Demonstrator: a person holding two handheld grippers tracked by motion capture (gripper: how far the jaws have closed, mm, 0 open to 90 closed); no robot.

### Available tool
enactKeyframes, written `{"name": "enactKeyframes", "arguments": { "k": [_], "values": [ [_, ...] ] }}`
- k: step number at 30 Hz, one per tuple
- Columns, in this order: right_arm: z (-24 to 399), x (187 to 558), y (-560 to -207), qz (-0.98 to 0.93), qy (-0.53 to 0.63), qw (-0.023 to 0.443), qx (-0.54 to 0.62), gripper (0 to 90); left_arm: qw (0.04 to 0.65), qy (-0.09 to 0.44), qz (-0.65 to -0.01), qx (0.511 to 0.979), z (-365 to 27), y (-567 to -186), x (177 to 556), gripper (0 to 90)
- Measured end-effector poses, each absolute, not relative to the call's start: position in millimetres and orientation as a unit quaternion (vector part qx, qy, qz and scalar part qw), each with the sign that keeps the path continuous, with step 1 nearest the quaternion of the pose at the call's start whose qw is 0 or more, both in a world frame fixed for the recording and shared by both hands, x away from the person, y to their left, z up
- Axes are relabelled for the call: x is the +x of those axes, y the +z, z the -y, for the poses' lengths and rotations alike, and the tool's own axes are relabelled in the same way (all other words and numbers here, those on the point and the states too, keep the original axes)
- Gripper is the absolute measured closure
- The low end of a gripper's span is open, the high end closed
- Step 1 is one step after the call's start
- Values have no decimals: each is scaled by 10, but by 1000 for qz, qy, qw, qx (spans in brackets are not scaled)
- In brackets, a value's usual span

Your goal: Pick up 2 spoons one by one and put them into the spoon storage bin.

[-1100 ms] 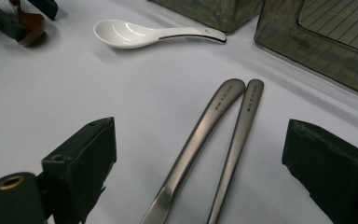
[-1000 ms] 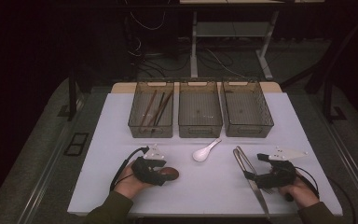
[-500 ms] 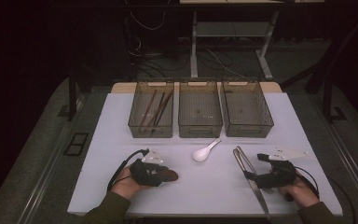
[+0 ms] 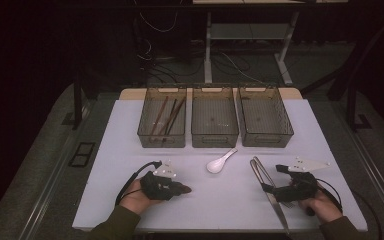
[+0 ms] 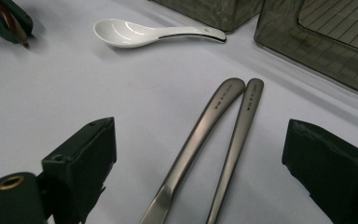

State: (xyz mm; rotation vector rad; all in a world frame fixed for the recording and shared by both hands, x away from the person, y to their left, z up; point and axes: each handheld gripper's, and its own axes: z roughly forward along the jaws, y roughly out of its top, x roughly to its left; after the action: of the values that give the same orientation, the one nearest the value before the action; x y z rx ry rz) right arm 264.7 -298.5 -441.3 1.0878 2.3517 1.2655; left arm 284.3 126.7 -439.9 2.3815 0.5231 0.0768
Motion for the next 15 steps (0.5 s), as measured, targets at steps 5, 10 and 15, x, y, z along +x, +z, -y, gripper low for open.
{"name": "enactKeyframes", "arguments": {
  "k": [5,10,15],
  "values": [
    [2986,2648,-4413,-809,435,129,374,98,343,27,-203,917,-1270,-4397,2844,779],
    [2986,2647,-4413,-809,435,129,374,98,341,27,-202,917,-1269,-4394,2843,787],
    [2987,2648,-4412,-809,435,129,374,98,339,25,-206,918,-1269,-4387,2850,791]
  ]
}}
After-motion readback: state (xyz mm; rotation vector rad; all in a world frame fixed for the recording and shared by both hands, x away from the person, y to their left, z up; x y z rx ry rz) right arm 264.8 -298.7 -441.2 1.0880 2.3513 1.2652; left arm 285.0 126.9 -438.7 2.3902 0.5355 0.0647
